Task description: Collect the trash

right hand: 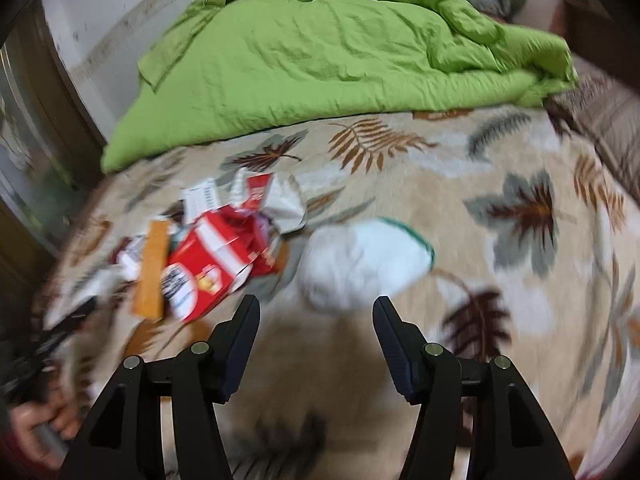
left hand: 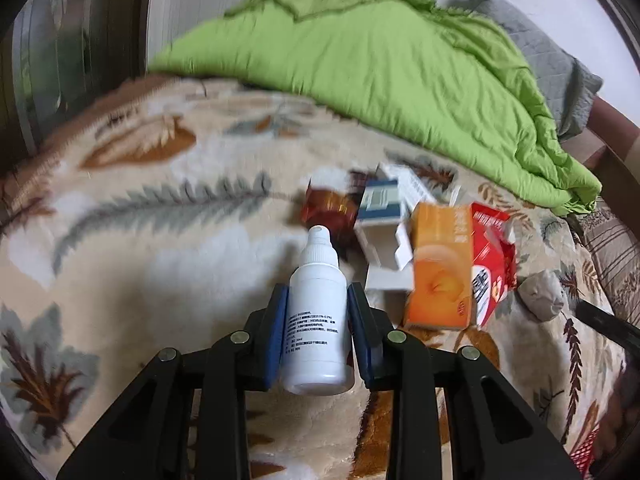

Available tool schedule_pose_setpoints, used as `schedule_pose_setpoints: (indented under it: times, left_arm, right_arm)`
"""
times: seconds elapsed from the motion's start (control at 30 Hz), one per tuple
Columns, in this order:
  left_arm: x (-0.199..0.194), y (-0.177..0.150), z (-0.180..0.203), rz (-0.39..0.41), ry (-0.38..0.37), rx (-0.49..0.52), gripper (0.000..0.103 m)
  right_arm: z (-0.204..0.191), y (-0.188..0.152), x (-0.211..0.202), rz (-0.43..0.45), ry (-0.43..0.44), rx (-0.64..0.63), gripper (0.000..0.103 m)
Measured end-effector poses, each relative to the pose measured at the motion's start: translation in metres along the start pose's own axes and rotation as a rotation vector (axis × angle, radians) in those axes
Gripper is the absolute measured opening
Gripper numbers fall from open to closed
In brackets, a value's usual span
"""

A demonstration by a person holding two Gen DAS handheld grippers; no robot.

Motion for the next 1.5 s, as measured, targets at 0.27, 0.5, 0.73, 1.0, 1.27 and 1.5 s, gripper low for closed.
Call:
schedule_pose_setpoints:
  times: [0.27, 0.5, 0.73, 1.0, 1.27, 1.5]
  left_arm:
    - [-0.012, -0.002, 0.020, 0.055, 0.004, 0.081, 0.029]
    - [-0.025, -0.020, 0.050, 0.086, -0.005, 0.166, 0.029]
    - [-0.043, -0.052, 0.074, 0.112, 0.010, 0.241, 0.029]
    - [-0.049, -0.072, 0.085, 0.127, 0.060, 0.288, 0.029]
    - [-0.043, -0.073, 0.089, 0.125, 0.092, 0.300, 0.029]
    - [-0.043, -0.076, 0.092, 0.132, 0.107, 0.316, 0.029]
  right_arm:
    - [-0.002, 0.014, 0.041, -0.028, -0.112, 0.004, 0.031]
    - [-0.031, -0.024, -0.013, 0.102, -0.061, -0.047, 0.024]
    - [-0.060, -0.059, -0.053, 0.199, -0.030, -0.080, 0.024]
    - [-0.051, -0.088, -0.058, 0.185, 0.021, -0.011, 0.025]
    - [-0.048, -0.091, -0.058, 0.186, 0.038, -0.006, 0.025]
    - [-0.048, -0.090, -0.055, 0.175, 0.043, -0.006, 0.025]
Point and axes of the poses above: each gripper's, at about its wrist camera, not at the fingertips, and x roughly the way its jaws point, z to its right, y to its top, the point moved 3 cm from there along x, roughly the way its jaws point, and after that the axes turned 15 degrees about -z, right-handed, at the moved point
